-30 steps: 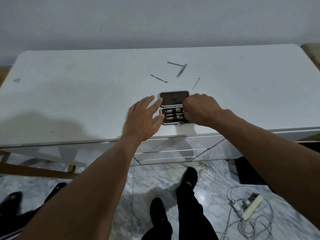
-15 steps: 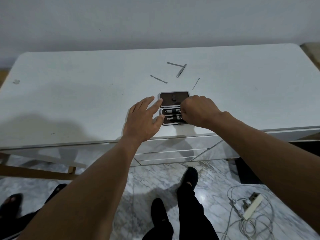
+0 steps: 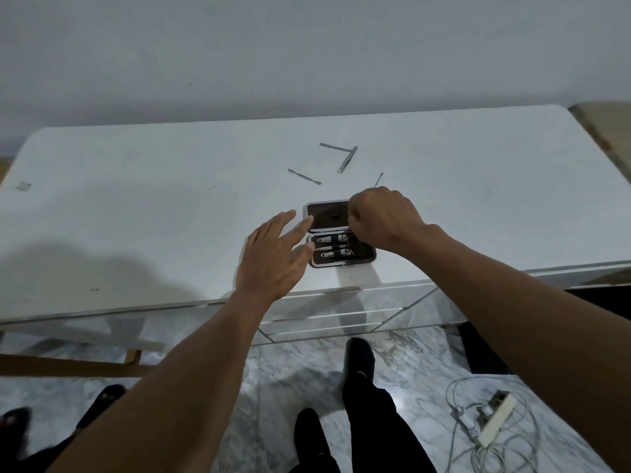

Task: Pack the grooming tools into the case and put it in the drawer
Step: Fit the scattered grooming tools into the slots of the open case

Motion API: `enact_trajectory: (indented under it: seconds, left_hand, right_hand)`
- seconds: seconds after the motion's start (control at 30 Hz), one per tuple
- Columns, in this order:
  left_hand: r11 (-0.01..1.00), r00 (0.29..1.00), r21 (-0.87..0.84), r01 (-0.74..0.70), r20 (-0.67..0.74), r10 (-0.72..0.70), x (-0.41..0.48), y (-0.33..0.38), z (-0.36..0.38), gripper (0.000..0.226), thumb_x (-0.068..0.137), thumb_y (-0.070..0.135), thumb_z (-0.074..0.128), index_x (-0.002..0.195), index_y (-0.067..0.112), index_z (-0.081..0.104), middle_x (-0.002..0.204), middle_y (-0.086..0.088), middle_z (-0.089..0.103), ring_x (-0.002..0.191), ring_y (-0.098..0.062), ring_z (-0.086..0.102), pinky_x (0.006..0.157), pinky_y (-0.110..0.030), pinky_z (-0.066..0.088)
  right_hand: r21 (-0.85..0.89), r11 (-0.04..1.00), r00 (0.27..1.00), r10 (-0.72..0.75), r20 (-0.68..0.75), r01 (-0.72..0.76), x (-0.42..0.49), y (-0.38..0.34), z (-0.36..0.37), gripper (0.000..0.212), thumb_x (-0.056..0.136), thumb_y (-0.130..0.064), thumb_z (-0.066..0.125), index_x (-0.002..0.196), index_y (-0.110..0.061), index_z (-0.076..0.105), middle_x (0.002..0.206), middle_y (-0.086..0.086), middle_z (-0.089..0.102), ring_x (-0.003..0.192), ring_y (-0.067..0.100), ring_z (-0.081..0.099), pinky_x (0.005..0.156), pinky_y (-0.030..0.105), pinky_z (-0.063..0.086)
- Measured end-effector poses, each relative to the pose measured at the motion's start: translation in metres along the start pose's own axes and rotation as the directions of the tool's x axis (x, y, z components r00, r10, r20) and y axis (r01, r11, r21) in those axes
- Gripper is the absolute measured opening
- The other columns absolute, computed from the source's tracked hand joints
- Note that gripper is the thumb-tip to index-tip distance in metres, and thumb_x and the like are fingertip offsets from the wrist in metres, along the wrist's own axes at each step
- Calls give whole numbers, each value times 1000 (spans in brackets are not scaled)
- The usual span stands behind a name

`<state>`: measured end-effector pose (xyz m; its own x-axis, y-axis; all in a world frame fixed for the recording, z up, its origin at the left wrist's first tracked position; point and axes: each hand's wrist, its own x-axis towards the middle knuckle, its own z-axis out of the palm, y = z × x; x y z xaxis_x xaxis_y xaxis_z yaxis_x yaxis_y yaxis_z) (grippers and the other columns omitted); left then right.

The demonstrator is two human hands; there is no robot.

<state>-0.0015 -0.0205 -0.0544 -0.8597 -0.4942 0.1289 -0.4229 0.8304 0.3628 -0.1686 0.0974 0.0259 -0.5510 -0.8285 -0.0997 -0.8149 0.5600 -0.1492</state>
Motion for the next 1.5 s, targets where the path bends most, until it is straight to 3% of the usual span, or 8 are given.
enact_trajectory:
  seconds: [0.23, 0.37, 0.67, 0.77, 0.97, 1.1, 1.23, 1.5]
  left_hand:
    - [1000, 1000, -6, -14, 5, 14, 1, 1, -1, 52, 91, 45, 39, 140, 31, 47, 146, -3, 46, 135, -22, 41, 107, -43, 36]
    - [1000, 1000, -25, 9, 21, -9, 2, -1, -2, 51, 90, 47, 40, 140, 35, 45, 147, 1, 45, 137, -19, 38, 107, -44, 37]
    - [1000, 1000, 12, 16, 15, -16, 4, 2, -3, 51, 90, 46, 40, 139, 36, 46, 147, 2, 45, 137, -17, 37, 107, -40, 35]
    - [1000, 1000, 13, 17, 10, -17, 3, 3, -4, 51, 89, 47, 39, 139, 37, 46, 147, 3, 45, 137, -17, 37, 107, -40, 34]
    - [1000, 1000, 1, 8, -25, -8, 2, 3, -3, 51, 89, 46, 41, 138, 35, 48, 144, 0, 47, 133, -20, 41, 106, -41, 35]
    - [1000, 999, -3, 0, -36, 0, 0, 2, 0, 50, 89, 46, 41, 137, 34, 50, 143, -1, 49, 133, -22, 42, 106, -42, 34]
    - [1000, 999, 2, -4, -45, 4, 0, 1, 2, 50, 90, 45, 42, 138, 34, 50, 144, -2, 48, 133, -22, 42, 106, -40, 33]
    - [1000, 1000, 4, -7, -25, 7, 0, -1, 3, 51, 91, 48, 40, 140, 36, 46, 146, 0, 46, 135, -20, 39, 108, -40, 31]
  right_hand:
    - [78, 991, 993, 114, -28, -112, 72, 9, -9, 29, 85, -2, 47, 109, -5, 64, 104, 19, 68, 91, 39, 63, 72, 34, 48]
    - [128, 979, 987, 155, 49, -160, 107, 12, -9, 33, 90, -4, 44, 120, -7, 59, 113, 19, 63, 101, 38, 62, 81, 34, 49]
    - [163, 952, 965, 257, 46, -261, 122, 9, -7, 18, 88, 0, 53, 104, 1, 60, 105, 21, 66, 96, 38, 64, 75, 34, 47]
    - [234, 922, 951, 301, 68, -309, 108, 13, -7, 21, 83, 4, 55, 104, 0, 59, 105, 20, 66, 84, 32, 57, 69, 31, 41]
    - [382, 850, 925, 379, 33, -363, 56, 18, -13, 32, 82, 3, 52, 112, 3, 62, 112, 20, 66, 100, 38, 63, 81, 34, 51]
    - [387, 857, 933, 358, 31, -341, 24, 18, -14, 24, 83, -1, 47, 89, -2, 70, 92, 16, 70, 83, 36, 62, 63, 28, 47]
    - [378, 881, 955, 294, 35, -285, -1, 15, -12, 32, 89, -3, 43, 103, -8, 72, 107, 16, 70, 97, 38, 65, 88, 43, 54]
    - [247, 943, 974, 226, 24, -225, -10, 24, -6, 21, 85, -10, 57, 96, -20, 71, 103, 7, 72, 97, 32, 64, 83, 38, 54]
